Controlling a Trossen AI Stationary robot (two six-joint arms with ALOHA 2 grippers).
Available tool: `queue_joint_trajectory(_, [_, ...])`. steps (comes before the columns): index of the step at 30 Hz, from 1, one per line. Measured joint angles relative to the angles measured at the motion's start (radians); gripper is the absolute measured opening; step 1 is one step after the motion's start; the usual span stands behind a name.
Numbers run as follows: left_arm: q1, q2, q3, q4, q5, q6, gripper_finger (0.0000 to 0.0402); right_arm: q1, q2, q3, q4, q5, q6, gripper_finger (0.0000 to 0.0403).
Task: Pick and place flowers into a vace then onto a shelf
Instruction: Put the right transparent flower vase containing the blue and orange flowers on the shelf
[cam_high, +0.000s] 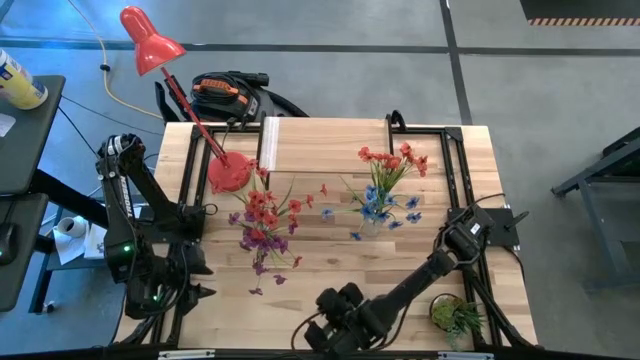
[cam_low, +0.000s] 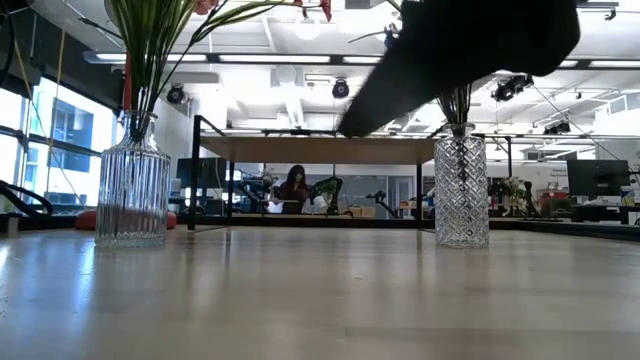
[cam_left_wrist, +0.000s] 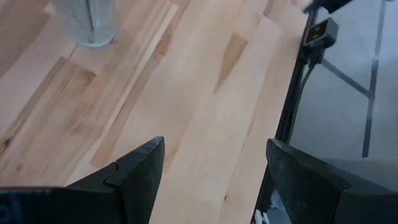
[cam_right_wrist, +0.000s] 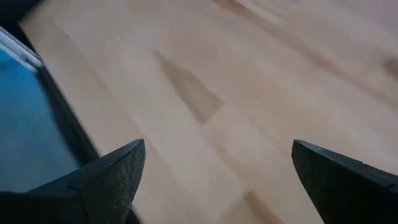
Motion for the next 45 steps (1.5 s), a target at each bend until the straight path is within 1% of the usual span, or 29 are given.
queue_joint_trajectory(3, [0.000, 0.000, 0.000, 0.004, -0.004, 0.012, 0.0317, -0.001, 0.000, 0.000, -0.061, -0.070, -0.004, 0.0394])
queue_joint_trajectory(5, [0.000, 0.000, 0.000, 0.004, -0.005, 0.012, 0.0317, 0.002, 0.000, 0.000, -0.070, -0.103, 0.029, 0.0394])
queue_joint_trajectory(8, [0.000, 0.000, 0.000, 0.003, -0.006, 0.014, 0.0317, 0.011, 0.000, 0.000, 0.007, -0.104, 0.032, 0.0394])
queue_joint_trajectory(10, [0.000, 0.000, 0.000, 0.003, -0.007, 0.015, 0.0317, 0.021, 0.000, 0.000, 0.034, -0.056, 0.040, 0.0394])
queue_joint_trajectory(12, [0.000, 0.000, 0.000, 0.003, -0.008, 0.014, 0.0317, 0.028, 0.000, 0.000, 0.019, -0.023, 0.045, 0.0394])
queue_joint_trajectory(16, [0.000, 0.000, 0.000, 0.002, -0.008, 0.015, 0.0317, 0.031, 0.000, -0.001, 0.005, -0.069, 0.070, 0.0394])
queue_joint_trajectory(19, [0.000, 0.000, 0.000, -0.002, -0.009, 0.015, 0.0317, 0.031, -0.001, -0.018, -0.018, -0.129, 0.041, 0.0394])
queue_joint_trajectory(21, [0.000, 0.000, 0.000, -0.006, -0.008, 0.028, 0.0317, 0.028, 0.000, -0.022, -0.058, -0.140, 0.036, 0.0394])
queue_joint_trajectory(25, [0.000, 0.000, 0.000, -0.037, -0.022, 0.033, 0.0317, 0.029, -0.022, -0.013, -0.173, -0.102, 0.041, 0.0394])
queue_joint_trajectory(30, [0.000, 0.000, 0.000, -0.055, -0.085, 0.031, 0.0317, 0.031, -0.045, -0.013, -0.311, -0.070, 0.044, 0.0394])
queue_joint_trajectory(36, [0.000, 0.000, 0.000, -0.057, -0.103, 0.030, 0.0317, 0.029, -0.066, -0.013, -0.494, -0.002, 0.046, 0.0394])
queue_joint_trajectory(42, [0.000, 0.000, 0.000, -0.057, -0.112, -0.027, 0.0317, 0.010, -0.080, -0.013, -0.605, 0.029, 0.035, 0.0394])
queue_joint_trajectory(45, [0.000, 0.000, 0.000, -0.057, -0.113, -0.030, 0.0317, 0.001, -0.083, -0.013, -0.609, 0.022, 0.033, 0.0394])
